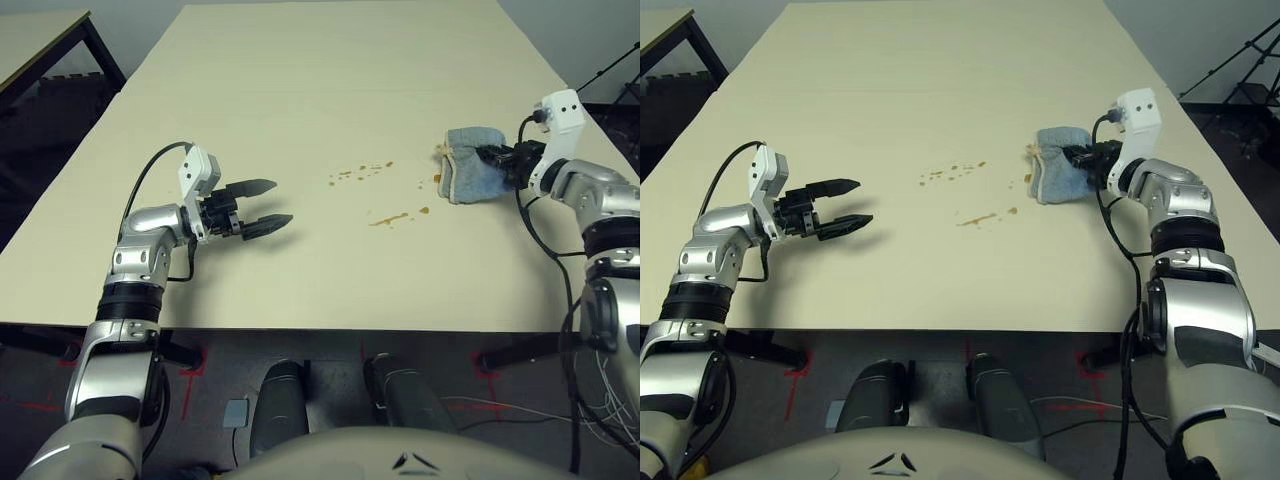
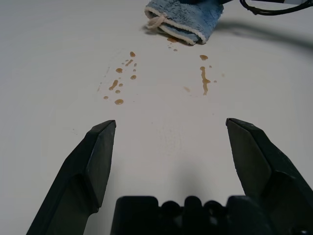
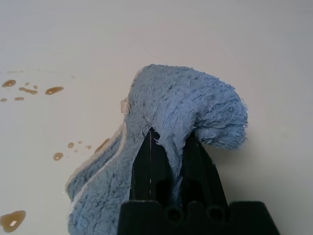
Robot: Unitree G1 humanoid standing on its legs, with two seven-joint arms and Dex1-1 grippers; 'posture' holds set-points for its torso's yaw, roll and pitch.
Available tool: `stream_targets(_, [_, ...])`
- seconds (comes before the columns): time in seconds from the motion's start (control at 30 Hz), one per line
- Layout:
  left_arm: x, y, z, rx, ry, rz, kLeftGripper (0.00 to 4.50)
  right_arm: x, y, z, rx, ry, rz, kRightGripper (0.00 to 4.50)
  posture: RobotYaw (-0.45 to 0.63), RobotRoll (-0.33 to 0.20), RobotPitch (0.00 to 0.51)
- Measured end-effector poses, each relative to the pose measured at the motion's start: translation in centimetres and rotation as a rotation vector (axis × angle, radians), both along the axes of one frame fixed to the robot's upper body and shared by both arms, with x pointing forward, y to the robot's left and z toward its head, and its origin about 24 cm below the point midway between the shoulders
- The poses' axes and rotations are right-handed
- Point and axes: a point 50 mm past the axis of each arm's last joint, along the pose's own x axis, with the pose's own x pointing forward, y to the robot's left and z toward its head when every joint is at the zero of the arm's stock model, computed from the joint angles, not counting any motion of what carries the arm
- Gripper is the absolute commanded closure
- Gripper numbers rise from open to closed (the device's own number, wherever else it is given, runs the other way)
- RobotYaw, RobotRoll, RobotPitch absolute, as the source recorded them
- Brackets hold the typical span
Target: Wipe the water off the table with a rag.
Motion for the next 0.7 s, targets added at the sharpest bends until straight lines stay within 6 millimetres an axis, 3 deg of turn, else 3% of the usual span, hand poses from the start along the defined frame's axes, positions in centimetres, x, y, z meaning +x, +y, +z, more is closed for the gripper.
stream_targets(0.33, [0.0, 0.2, 0.0, 0.006, 0.002, 0.008, 0.0, 0.3, 4.0, -2.2, 0.036, 0.055, 0.153, 4.5, -0.16, 0.0, 0.083])
stream_targets(0.57, [-0.1, 0.2, -0.1, 0.007, 0.005, 0.011, 0.0, 0.0, 6.7, -2.6, 0.09, 0.078, 0.294, 4.5, -0.15, 0.0, 0.078])
stream_targets(0.7, [-0.2, 0.3, -0.2, 0.007, 0.008, 0.015, 0.0, -0.1, 7.2, -2.7, 0.101, 0.081, 0.311, 4.5, -0.15, 0.0, 0.072])
